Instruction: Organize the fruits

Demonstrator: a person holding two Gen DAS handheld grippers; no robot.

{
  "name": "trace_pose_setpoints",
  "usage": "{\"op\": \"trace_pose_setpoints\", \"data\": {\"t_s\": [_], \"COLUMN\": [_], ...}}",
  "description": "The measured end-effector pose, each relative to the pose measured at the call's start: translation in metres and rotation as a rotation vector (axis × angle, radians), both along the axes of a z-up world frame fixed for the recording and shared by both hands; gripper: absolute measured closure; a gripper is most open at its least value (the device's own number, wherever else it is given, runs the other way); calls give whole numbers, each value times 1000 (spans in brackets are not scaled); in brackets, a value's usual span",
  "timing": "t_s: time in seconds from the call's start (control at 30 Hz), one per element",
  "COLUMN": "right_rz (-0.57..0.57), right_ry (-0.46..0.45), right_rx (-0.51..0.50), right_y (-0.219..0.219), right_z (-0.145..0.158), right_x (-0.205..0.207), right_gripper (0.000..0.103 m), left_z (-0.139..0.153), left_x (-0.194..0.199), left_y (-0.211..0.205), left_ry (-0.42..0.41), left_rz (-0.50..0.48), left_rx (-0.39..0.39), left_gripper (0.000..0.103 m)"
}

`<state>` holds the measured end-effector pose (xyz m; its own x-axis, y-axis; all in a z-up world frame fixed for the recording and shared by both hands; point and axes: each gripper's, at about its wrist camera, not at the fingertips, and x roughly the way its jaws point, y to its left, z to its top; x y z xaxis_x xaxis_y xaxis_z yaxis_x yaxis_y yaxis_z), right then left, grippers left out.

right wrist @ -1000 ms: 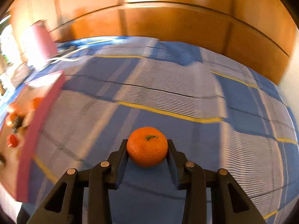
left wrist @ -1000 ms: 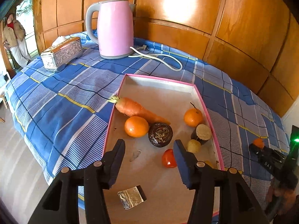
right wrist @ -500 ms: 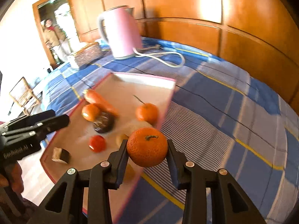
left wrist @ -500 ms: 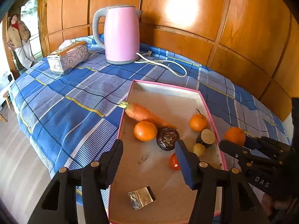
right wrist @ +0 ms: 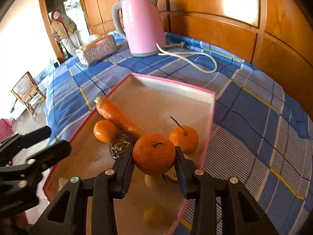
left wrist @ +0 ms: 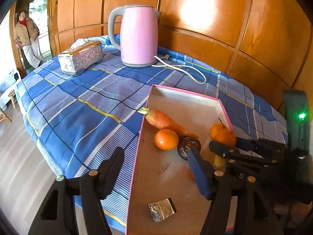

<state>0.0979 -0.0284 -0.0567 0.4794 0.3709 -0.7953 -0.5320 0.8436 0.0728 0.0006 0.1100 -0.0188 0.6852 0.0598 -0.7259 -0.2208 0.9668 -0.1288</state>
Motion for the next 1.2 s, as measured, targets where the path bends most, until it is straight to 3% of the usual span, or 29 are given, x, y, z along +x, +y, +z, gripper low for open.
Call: {"op": "trace_pose_setpoints", "data": {"t_s": [0.17, 0.77, 1.0, 1.2], "right_rz": [-17, -178, -222, -256], "right_ry": [11, -148, -172, -177], "right_rx": [30, 18, 16, 13], "right_y": [-4, -38, -49, -58], "right_z": [1, 23, 24, 23], "right_x": [-7, -69, -82, -88], "right_gripper": [44, 44, 44, 44], "left_z": [0, 21, 28, 24], "left_x": [-2, -23, -30, -27], "left_y": [3, -21, -36, -46], "left_ry": [-4, -85, -115, -81], "left_rz": [19, -1, -47, -42], "left_rx": [1, 46, 57, 81], "left_gripper": [27, 1, 0, 0]}}
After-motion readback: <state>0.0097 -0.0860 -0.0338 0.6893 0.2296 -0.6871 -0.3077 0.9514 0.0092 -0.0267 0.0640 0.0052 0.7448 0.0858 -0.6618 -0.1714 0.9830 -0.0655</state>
